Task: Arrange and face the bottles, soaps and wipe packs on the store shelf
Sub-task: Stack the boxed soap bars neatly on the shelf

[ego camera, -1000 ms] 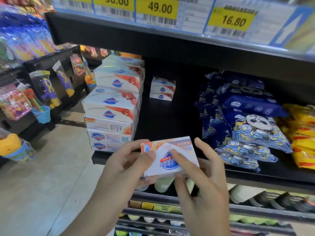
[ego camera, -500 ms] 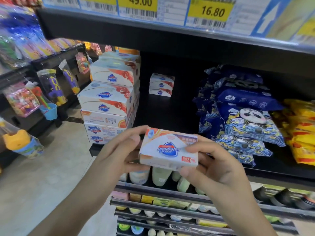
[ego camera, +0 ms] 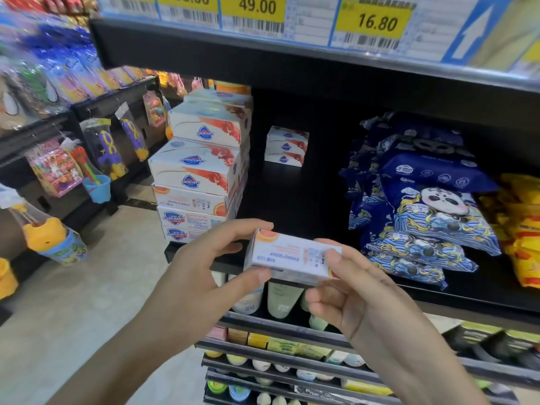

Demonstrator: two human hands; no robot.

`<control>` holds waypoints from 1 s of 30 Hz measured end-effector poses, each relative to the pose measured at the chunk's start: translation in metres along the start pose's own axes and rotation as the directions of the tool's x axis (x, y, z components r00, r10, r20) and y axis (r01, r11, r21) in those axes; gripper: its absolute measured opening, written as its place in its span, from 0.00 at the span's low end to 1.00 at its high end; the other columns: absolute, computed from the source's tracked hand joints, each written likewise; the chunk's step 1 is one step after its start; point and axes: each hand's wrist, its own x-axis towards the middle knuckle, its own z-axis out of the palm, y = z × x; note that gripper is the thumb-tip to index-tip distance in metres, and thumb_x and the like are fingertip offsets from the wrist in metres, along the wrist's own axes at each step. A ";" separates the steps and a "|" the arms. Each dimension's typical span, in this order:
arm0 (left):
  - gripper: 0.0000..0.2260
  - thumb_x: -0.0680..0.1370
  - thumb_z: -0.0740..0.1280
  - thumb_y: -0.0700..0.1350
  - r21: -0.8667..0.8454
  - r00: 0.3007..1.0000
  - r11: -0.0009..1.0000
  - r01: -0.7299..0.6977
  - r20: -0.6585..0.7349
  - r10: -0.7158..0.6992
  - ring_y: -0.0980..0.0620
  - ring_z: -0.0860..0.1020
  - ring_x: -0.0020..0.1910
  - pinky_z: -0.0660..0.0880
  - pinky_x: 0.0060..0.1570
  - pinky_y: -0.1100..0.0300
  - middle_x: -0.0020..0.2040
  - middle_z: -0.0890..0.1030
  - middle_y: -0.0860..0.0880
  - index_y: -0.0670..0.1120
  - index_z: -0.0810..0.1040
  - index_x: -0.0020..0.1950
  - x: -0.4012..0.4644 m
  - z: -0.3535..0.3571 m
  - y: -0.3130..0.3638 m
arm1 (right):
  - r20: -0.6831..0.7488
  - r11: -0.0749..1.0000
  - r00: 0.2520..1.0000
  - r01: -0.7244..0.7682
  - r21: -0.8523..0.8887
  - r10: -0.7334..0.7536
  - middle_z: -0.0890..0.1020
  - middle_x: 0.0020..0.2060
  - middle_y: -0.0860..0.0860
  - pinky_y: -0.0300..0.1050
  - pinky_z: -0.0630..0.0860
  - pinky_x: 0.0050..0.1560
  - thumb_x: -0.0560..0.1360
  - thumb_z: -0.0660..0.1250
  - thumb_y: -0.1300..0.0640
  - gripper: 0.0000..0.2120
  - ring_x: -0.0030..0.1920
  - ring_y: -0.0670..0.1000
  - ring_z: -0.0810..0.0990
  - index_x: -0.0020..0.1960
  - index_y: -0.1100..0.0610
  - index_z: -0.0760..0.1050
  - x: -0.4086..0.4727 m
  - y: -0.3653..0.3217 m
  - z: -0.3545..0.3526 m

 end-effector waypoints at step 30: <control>0.19 0.71 0.69 0.59 -0.373 0.925 0.847 0.379 0.168 -0.340 0.58 0.84 0.47 0.78 0.51 0.57 0.52 0.88 0.51 0.53 0.85 0.59 0.008 -0.012 0.010 | 0.219 0.718 0.859 0.509 -0.475 -0.463 0.76 0.70 0.42 0.51 0.82 0.56 0.71 0.77 0.58 0.13 0.57 0.57 0.84 0.54 0.46 0.84 0.006 0.011 -0.003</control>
